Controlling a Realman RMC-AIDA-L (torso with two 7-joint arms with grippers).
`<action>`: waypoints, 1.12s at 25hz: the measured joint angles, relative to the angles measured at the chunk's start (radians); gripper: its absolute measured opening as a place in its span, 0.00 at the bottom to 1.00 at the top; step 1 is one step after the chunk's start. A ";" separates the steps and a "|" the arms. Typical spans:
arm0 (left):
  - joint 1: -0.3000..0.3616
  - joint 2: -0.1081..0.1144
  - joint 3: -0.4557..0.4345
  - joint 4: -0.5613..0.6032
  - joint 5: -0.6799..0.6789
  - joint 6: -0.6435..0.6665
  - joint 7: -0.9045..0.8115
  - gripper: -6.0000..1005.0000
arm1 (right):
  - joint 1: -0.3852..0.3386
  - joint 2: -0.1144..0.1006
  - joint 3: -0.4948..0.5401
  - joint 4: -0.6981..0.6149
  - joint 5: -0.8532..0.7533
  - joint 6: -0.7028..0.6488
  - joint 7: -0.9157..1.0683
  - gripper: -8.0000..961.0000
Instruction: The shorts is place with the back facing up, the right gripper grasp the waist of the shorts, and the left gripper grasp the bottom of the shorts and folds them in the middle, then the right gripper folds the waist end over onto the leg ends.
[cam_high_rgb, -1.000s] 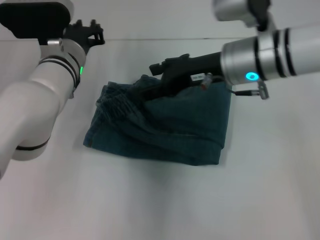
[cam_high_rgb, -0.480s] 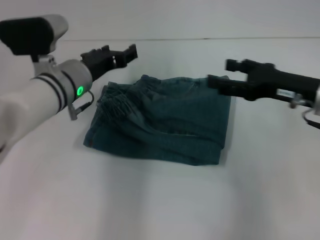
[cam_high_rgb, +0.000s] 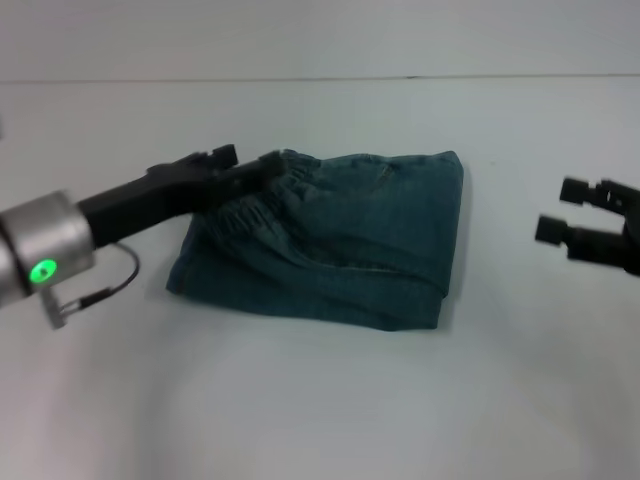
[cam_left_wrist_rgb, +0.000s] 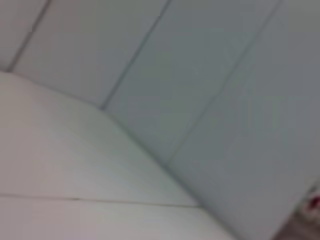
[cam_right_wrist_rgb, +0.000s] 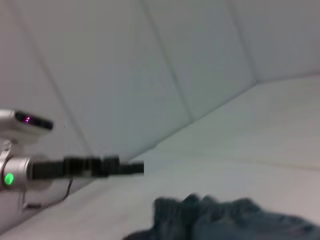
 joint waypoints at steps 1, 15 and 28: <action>0.003 0.004 -0.056 -0.029 0.000 0.087 0.032 0.91 | 0.000 -0.007 0.005 0.004 -0.020 -0.030 -0.007 0.97; 0.044 0.015 -0.274 -0.135 0.193 0.442 0.172 0.91 | 0.160 0.031 0.008 0.006 -0.302 -0.159 -0.010 0.96; -0.059 0.008 -0.259 -0.273 0.209 0.436 0.315 0.91 | 0.169 0.031 0.068 -0.035 -0.304 -0.166 -0.006 0.96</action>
